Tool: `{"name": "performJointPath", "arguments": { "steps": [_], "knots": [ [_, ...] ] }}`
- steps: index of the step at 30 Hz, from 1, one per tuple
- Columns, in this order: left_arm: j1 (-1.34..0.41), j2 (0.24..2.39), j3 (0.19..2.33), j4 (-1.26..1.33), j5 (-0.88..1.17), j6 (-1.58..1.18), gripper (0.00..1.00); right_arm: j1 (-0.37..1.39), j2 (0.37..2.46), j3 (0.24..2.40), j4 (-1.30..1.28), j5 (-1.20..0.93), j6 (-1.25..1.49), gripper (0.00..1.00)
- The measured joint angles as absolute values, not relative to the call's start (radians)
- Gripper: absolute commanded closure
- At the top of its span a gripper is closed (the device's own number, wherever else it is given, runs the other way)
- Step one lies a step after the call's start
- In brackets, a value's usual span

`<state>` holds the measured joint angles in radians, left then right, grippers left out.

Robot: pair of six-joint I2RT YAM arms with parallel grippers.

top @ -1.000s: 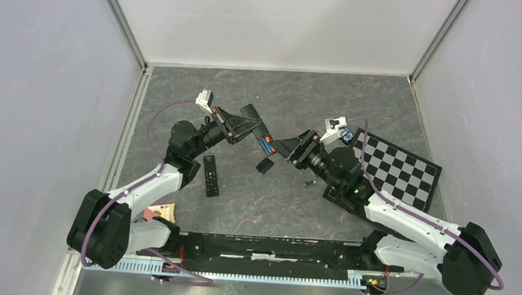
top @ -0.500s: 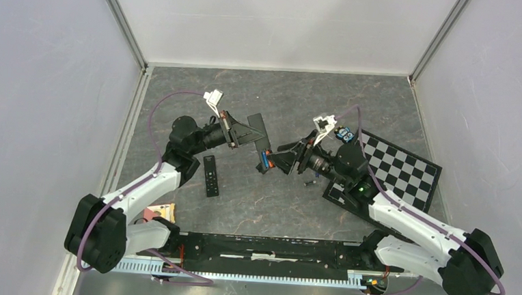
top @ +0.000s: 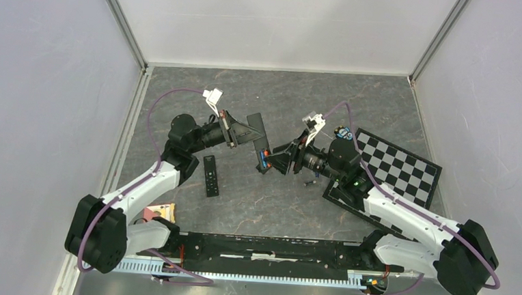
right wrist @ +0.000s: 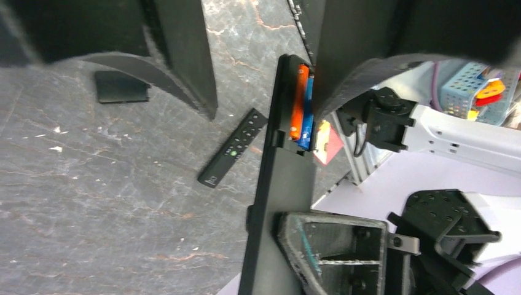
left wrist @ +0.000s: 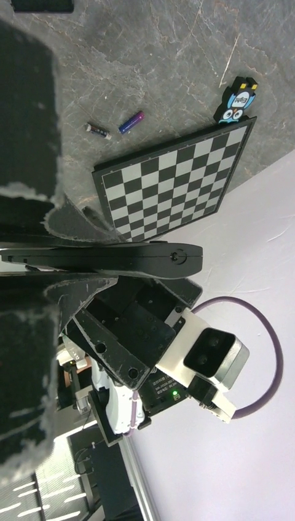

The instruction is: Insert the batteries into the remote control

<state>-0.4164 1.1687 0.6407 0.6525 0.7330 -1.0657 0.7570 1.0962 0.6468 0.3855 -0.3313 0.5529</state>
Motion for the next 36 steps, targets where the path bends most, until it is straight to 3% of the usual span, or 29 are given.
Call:
{"name": "performJointPath", "arguments": {
  "steps": [3, 8, 14, 20, 28, 36],
  "knots": [
    [-0.417, 1.163, 0.644, 0.630, 0.734, -1.055, 0.98, 0.756, 1.097, 0.647, 0.364, -0.328, 0.536, 0.25],
    [-0.408, 1.123, 0.646, 0.480, 0.651, -0.978, 0.98, 0.752, 1.092, 0.654, 0.300, -0.302, 0.503, 0.26],
    [-0.363, 1.021, 0.614, 0.275, 0.432, -0.897, 0.98, 0.750, 1.112, 0.690, 0.202, -0.228, 0.455, 0.44],
    [-0.334, 0.892, 0.566, 0.120, 0.224, -0.868, 0.98, 0.751, 1.330, 0.829, 0.086, -0.121, 0.288, 0.55],
    [-0.327, 0.850, 0.564, 0.045, 0.130, -0.859, 0.98, 0.760, 1.674, 1.048, -0.056, -0.014, 0.059, 0.54],
    [-0.326, 0.847, 0.546, 0.035, 0.108, -0.859, 0.98, 0.776, 1.826, 1.132, -0.124, 0.004, -0.017, 0.55]
  ]
}}
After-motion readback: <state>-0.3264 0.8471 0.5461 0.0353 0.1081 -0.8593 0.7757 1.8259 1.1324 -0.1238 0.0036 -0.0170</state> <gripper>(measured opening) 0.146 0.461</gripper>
